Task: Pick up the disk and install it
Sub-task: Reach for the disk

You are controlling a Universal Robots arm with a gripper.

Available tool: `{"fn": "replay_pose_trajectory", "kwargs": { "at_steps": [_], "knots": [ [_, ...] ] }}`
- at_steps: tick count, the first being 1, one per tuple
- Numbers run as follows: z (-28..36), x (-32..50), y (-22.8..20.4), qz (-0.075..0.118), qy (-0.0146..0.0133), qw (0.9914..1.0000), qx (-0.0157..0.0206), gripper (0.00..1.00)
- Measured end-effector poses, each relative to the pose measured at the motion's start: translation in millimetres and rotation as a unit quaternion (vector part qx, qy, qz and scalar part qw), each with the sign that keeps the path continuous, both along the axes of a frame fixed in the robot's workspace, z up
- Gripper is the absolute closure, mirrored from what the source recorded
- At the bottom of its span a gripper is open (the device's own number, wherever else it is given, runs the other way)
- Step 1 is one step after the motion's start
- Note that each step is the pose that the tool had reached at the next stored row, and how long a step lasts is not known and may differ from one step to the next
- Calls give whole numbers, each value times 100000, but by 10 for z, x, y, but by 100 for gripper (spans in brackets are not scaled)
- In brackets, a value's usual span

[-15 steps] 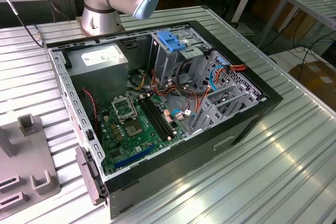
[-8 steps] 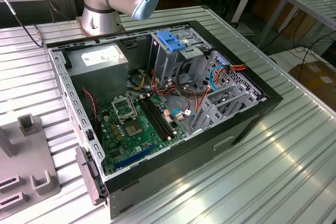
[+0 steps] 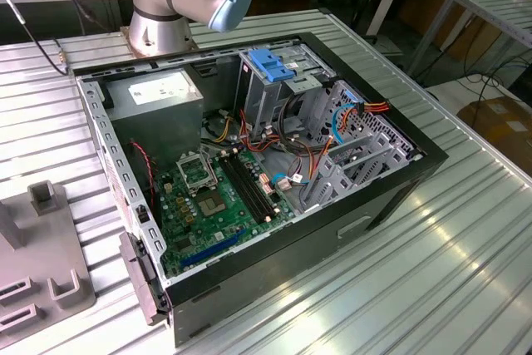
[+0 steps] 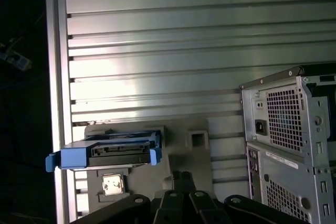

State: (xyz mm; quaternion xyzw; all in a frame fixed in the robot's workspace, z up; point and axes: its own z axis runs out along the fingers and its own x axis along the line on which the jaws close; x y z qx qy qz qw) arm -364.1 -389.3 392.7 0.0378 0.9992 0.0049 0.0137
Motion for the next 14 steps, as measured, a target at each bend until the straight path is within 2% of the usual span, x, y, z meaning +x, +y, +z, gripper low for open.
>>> {"fn": "replay_pose_trajectory", "kwargs": {
  "at_steps": [4,7,11,14],
  "knots": [
    [0,-8,0,1,4,100000,-8,90],
    [0,-74,2,2,0,100000,-3,90],
    [-2,-291,11,2,1,100000,-1,90],
    [-3,-382,16,3,2,100000,-3,90]
  ]
}}
